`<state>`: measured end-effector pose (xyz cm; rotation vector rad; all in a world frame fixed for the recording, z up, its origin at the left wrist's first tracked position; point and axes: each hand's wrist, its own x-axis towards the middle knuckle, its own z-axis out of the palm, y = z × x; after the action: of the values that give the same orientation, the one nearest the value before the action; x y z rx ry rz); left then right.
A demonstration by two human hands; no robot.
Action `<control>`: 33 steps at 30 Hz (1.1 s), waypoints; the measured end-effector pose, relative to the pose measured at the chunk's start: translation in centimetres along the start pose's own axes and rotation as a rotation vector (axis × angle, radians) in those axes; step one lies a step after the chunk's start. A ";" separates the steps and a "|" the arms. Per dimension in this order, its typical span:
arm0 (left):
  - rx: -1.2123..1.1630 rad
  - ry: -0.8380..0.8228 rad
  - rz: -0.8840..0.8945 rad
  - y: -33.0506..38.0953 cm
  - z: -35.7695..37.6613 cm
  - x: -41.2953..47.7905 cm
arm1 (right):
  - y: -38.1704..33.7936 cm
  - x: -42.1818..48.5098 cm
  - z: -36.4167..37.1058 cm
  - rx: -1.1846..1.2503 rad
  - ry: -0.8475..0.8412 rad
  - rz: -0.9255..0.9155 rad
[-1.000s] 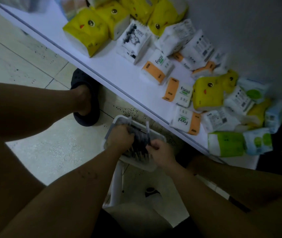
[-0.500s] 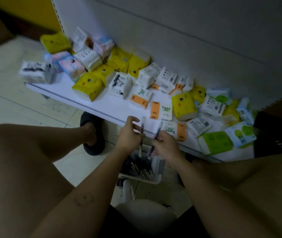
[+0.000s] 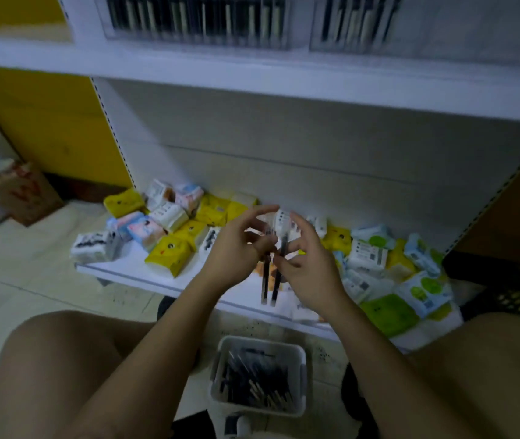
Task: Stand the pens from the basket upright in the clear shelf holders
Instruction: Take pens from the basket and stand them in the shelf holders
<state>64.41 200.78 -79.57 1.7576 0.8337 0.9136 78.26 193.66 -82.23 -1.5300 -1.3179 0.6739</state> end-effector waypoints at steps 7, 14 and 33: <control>0.031 -0.007 0.280 10.1 -0.7 2.7 | -7.9 1.0 -6.6 0.099 0.158 -0.285; 0.136 -0.019 0.482 20.3 -0.8 5.8 | -15.4 2.9 -13.8 0.105 0.293 -0.494; 0.114 0.057 0.699 33.2 -0.1 21.9 | -27.5 17.0 -26.9 -0.093 0.435 -0.681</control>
<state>79.45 208.98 -43.70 2.1766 0.2909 1.3867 94.83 199.91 -44.08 -1.0991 -1.4132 -0.1468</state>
